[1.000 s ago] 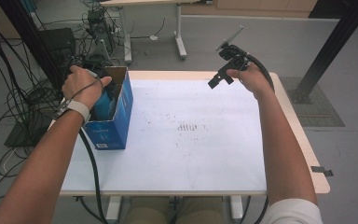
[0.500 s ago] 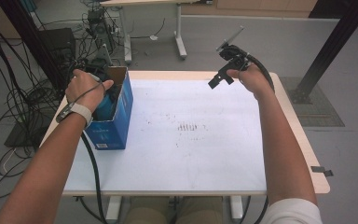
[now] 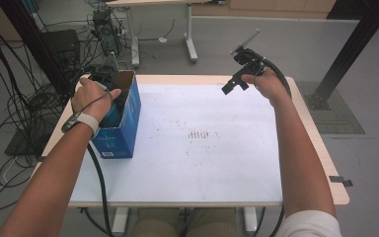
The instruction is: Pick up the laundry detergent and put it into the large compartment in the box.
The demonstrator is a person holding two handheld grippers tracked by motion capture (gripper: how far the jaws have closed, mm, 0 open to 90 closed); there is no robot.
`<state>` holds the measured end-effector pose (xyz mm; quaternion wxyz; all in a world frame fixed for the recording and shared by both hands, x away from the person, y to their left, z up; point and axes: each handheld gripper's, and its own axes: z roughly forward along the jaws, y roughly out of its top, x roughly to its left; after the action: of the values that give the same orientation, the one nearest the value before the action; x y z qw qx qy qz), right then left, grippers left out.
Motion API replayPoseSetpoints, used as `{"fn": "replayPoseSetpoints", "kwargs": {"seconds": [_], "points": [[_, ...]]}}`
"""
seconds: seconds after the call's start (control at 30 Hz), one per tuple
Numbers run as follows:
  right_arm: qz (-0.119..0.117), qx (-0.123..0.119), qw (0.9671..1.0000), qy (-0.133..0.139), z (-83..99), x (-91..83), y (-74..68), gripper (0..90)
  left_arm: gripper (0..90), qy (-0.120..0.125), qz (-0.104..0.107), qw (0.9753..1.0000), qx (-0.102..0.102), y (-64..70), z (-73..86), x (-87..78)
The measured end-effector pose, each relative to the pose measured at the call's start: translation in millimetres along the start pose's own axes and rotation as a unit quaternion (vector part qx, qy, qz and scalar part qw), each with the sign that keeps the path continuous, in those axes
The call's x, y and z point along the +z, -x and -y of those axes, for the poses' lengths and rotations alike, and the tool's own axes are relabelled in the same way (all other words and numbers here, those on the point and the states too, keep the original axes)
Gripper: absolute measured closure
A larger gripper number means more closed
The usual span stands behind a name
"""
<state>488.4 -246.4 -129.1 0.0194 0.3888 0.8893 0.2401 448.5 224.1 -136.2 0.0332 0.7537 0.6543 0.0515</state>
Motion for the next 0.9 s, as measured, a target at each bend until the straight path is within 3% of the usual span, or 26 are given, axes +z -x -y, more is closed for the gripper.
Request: {"fn": "replayPoseSetpoints", "kwargs": {"seconds": [0.6,0.9], "points": [[-0.001,0.000,1.0000,-0.001,0.5,1.3,0.5,7.0,39.0,-0.015,0.007,0.9999,0.002,-3.6,-0.5,18.7],[0.000,0.003,1.0000,-0.001,1.9,-0.2,-0.3,7.0,39.0,-0.012,0.009,0.9999,0.001,-4.7,0.8,19.3]]}}
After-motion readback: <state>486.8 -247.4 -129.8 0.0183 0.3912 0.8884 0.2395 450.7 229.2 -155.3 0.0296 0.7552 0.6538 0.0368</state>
